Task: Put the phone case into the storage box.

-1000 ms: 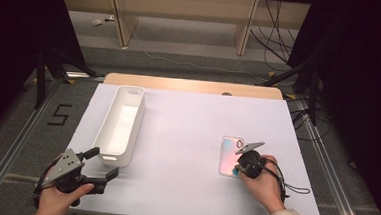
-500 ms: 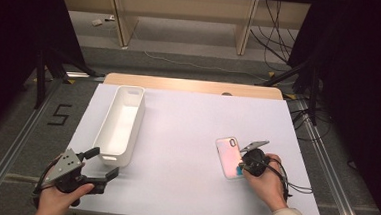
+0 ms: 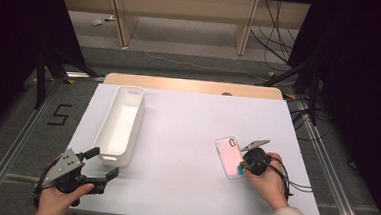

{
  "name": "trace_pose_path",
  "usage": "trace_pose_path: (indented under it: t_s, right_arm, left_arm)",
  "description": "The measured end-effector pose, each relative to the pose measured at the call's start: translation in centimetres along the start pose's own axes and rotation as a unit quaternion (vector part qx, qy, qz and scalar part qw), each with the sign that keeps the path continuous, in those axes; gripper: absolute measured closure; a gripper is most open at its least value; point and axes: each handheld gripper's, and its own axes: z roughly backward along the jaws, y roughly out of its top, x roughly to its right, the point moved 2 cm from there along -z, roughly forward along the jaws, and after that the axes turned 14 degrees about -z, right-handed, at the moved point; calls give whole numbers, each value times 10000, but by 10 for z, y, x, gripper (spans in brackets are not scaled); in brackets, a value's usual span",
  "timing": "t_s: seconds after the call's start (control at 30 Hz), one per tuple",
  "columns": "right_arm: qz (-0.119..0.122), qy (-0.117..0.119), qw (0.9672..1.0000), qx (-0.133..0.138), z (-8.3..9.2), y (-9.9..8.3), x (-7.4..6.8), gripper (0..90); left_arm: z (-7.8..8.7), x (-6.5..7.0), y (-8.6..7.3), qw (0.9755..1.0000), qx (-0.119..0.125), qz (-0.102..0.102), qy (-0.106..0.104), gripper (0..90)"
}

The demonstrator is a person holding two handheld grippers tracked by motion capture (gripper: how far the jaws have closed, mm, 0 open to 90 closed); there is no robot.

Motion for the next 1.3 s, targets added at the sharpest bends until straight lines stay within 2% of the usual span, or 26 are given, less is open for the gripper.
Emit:
trace_pose_path:
  t_s: [0.13,0.2,0.23,0.27,0.3,0.33,0.4,0.43,0.6,0.73,0.9,0.93,1.03,1.07,1.1,1.17,1.3]
  right_arm:
    - [-48,26,10000,-29,6,6,-3,786]
    - [-61,-9,10000,-27,8,8,-2,762]
    - [-123,-20,9998,-130,9,10,-3,727]
    - [-58,-94,9997,-213,10,13,-1,680]
    - [-58,-94,9997,-213,10,13,-1,680]
    - [-89,-101,9993,-352,11,17,2,645]
    - [-41,-148,9988,-457,9,22,5,614]
    - [-40,-160,9987,-490,9,24,6,611]
    - [19,-303,9977,-609,5,35,13,591]
    - [-12,-366,9940,-1033,-4,46,20,564]
    - [-56,-431,9922,-1164,-7,57,21,561]
    - [9,-430,9929,-1108,-9,59,22,561]
    - [23,-447,9922,-1167,-10,62,21,564]
    - [45,-477,9914,-1216,-14,64,22,564]
    - [-36,-480,9901,-1317,-14,65,20,564]
    - [47,-464,9902,-1316,-16,68,21,565]
    - [31,-493,9897,-1347,-19,72,18,568]
  left_arm:
    - [0,0,0,10000,-8,15,-12,60]
    - [-1,1,0,10000,-8,44,-16,61]
    - [-1,1,0,10000,-5,77,-15,61]
    - [-1,1,0,9999,11,106,-9,62]
    - [-1,1,0,9999,11,106,-9,63]
    - [0,0,-1,10000,-13,48,-12,63]
    - [-1,0,0,10000,3,44,-6,64]
    - [-1,1,0,9999,16,130,-8,64]
    - [0,0,-1,10000,21,78,-24,67]
    - [0,0,-1,10000,31,67,-34,68]
    - [0,0,-1,10000,33,70,-35,70]
    - [-1,0,-1,10000,34,73,-39,70]
    - [-1,0,-1,10000,36,69,-41,70]
    - [0,0,-1,10000,39,59,-43,71]
    - [0,0,-1,10000,37,66,-45,72]
    - [-1,0,-1,10000,43,48,-50,72]
    - [-1,0,-1,10000,42,43,-55,73]
